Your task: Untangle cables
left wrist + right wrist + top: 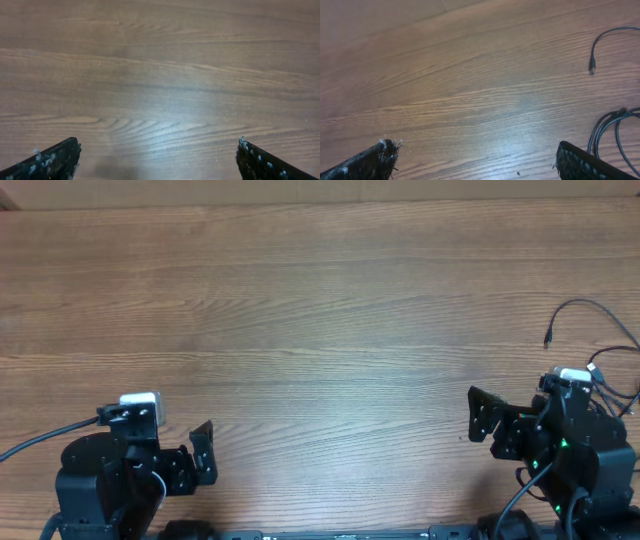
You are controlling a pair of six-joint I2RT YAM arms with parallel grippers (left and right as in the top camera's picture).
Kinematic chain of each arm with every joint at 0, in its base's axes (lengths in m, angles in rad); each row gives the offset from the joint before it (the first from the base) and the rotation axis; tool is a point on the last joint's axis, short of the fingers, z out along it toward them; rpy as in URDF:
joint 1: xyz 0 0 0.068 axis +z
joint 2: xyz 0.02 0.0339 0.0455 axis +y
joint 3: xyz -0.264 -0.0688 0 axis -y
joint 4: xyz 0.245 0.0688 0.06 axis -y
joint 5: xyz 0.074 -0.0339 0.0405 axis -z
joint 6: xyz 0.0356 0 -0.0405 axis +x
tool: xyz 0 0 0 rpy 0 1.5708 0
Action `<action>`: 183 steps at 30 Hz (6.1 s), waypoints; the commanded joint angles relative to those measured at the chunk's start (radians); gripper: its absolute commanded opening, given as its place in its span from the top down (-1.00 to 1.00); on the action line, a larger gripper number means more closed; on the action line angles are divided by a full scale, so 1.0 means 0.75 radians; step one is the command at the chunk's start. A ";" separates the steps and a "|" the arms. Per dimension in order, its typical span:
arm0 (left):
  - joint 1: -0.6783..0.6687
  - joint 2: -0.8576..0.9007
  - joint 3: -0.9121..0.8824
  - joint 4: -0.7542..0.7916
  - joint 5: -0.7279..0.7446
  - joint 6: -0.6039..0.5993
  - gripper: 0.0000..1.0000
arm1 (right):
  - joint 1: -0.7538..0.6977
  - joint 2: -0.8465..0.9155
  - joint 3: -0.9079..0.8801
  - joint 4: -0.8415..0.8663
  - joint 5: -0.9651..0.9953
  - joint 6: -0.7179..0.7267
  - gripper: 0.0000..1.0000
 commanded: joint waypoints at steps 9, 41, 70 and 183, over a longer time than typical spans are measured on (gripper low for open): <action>0.008 -0.006 -0.012 -0.030 -0.009 0.015 -0.99 | 0.005 -0.001 -0.006 -0.003 0.013 0.004 -1.00; 0.008 -0.006 -0.012 -0.030 -0.009 0.015 -0.99 | -0.214 -0.747 -1.139 1.541 -0.100 -0.192 -1.00; 0.008 -0.006 -0.012 -0.030 -0.009 0.015 -0.99 | -0.230 -0.747 -1.270 1.341 -0.139 -0.381 -1.00; 0.025 -0.801 -1.526 1.618 -0.039 0.224 -0.99 | -0.230 -0.747 -1.270 1.341 -0.138 -0.381 -1.00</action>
